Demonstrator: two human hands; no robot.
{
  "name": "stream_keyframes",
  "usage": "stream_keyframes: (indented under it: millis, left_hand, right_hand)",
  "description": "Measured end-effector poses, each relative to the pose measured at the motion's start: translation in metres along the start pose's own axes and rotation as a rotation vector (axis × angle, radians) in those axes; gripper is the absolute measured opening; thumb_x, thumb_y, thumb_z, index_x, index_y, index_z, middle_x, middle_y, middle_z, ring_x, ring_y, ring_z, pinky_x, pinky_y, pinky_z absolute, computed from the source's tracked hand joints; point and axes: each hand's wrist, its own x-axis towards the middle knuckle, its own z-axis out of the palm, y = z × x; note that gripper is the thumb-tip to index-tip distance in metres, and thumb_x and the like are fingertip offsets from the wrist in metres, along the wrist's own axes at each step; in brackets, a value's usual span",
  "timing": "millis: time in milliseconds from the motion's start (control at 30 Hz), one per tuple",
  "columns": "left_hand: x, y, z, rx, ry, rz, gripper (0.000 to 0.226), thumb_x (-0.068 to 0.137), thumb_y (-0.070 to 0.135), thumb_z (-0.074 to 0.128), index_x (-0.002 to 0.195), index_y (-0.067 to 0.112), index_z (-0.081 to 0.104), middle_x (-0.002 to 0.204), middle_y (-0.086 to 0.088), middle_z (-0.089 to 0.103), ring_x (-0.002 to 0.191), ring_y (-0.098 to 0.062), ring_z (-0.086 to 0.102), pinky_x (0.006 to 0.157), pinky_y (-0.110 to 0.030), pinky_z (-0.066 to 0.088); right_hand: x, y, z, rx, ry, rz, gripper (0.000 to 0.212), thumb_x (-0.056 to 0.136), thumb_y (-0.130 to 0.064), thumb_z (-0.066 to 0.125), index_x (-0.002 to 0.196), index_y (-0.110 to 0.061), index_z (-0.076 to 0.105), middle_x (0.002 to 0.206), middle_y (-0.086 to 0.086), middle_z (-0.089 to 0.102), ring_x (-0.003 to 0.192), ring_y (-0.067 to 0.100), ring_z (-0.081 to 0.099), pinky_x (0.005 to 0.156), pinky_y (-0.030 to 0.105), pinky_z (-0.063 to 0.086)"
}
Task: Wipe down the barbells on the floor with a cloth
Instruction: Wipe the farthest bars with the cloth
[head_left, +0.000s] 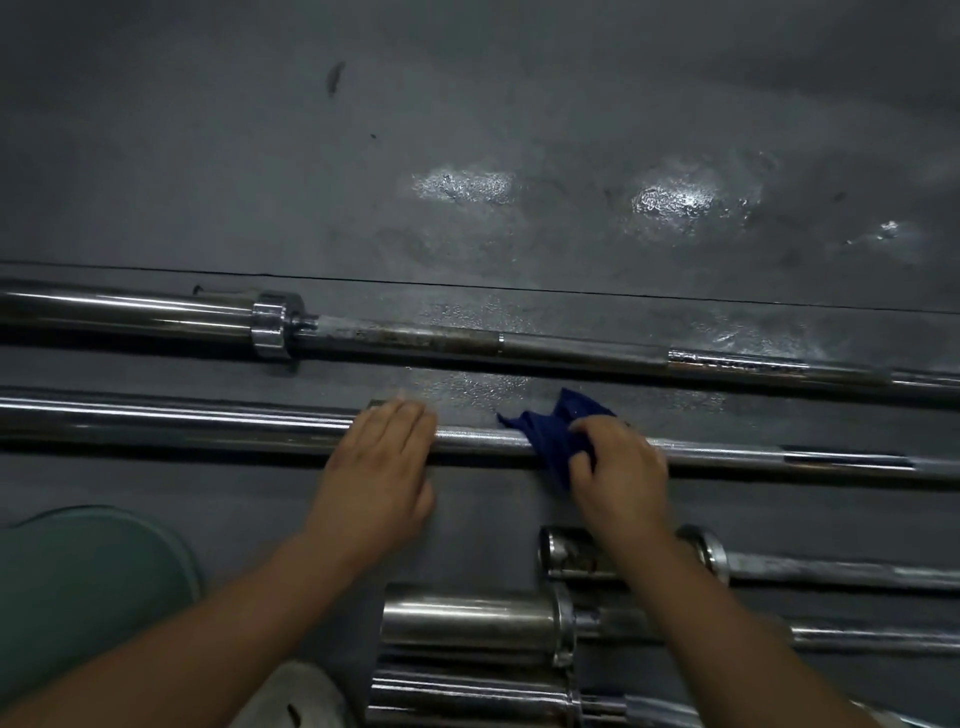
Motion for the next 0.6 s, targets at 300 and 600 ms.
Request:
stream_keyframes:
  millis: [300, 600]
  left_hand:
    - [-0.021, 0.009, 0.004, -0.076, 0.041, -0.006, 0.056, 0.074, 0.035, 0.057, 0.125, 0.013, 0.058, 0.126, -0.007, 0.057, 0.117, -0.028, 0.052, 0.103, -0.042, 0.036]
    - [-0.021, 0.007, 0.008, -0.041, -0.018, 0.013, 0.061, 0.066, 0.03, 0.065, 0.124, 0.011, 0.058, 0.125, -0.007, 0.059, 0.118, -0.029, 0.053, 0.11, -0.039, 0.029]
  right_hand:
    - [-0.023, -0.026, 0.015, 0.062, -0.065, 0.088, 0.029, 0.081, -0.014, 0.052, 0.103, -0.016, 0.07, 0.1, 0.007, 0.069, 0.092, 0.028, 0.059, 0.082, 0.036, 0.047]
    - [-0.034, 0.004, -0.001, -0.062, -0.046, 0.031, 0.036, 0.07, -0.017, 0.06, 0.104, -0.021, 0.071, 0.096, 0.004, 0.072, 0.085, 0.028, 0.064, 0.08, 0.036, 0.049]
